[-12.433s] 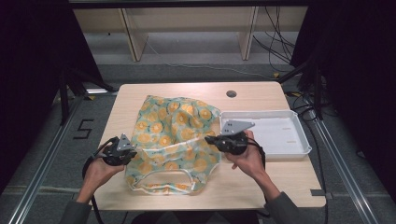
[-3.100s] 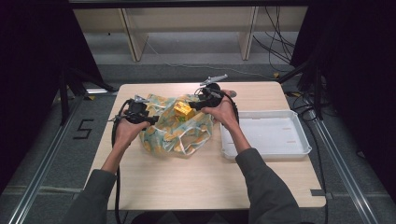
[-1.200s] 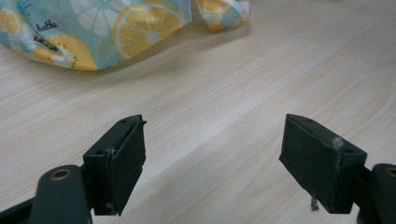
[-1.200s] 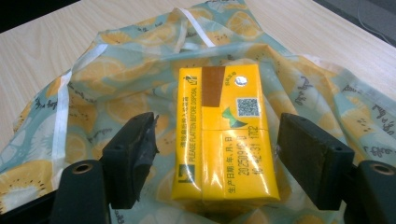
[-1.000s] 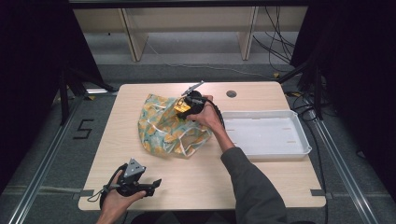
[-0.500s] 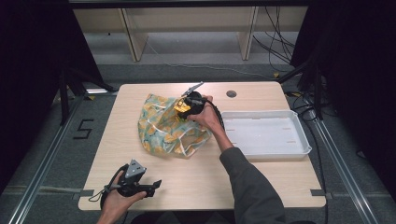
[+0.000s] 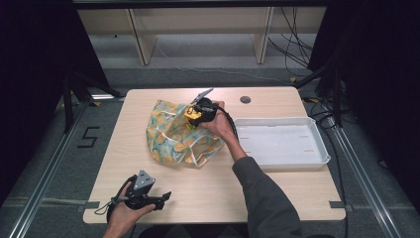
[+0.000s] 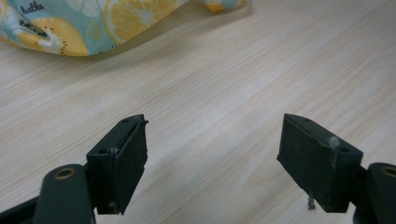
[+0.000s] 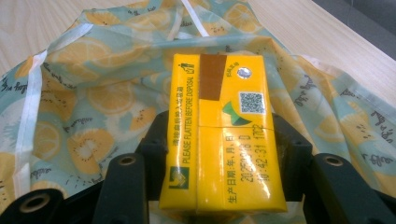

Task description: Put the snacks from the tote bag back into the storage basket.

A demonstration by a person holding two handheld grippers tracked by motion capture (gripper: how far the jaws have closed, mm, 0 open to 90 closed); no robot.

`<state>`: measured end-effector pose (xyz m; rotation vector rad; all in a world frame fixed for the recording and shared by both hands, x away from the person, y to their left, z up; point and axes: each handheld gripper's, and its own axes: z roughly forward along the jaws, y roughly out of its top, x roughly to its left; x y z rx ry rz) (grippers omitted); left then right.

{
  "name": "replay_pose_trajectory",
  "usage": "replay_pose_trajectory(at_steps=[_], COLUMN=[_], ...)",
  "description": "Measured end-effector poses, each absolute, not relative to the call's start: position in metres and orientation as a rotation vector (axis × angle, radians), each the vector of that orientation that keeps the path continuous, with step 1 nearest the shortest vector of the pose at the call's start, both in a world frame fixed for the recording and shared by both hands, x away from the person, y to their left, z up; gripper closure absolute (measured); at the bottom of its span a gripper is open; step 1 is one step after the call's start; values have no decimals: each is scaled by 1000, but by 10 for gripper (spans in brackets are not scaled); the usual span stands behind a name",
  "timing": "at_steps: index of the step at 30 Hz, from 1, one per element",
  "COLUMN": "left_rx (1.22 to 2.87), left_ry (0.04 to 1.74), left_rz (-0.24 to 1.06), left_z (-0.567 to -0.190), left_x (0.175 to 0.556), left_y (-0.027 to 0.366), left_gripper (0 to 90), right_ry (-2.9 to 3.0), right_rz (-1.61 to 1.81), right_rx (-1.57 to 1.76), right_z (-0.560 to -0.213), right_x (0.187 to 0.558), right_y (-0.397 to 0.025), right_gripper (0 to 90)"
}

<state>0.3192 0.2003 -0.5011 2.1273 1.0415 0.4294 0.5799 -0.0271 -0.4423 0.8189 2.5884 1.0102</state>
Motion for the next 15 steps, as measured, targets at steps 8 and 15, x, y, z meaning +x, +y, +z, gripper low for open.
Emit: replay_pose_trajectory(at_steps=[8, 15], left_rx=[2121, 2118], left_ry=[1056, 1055], left_rz=[418, 419], left_z=[-503, -503], left_x=[319, 320], left_y=[200, 200], left_gripper=[234, 235], right_ry=[2575, 2532], right_rz=[1030, 1080], right_rx=[801, 720], right_z=[-438, -422], right_x=[578, 577], right_y=[-25, -24], right_gripper=[516, 517])
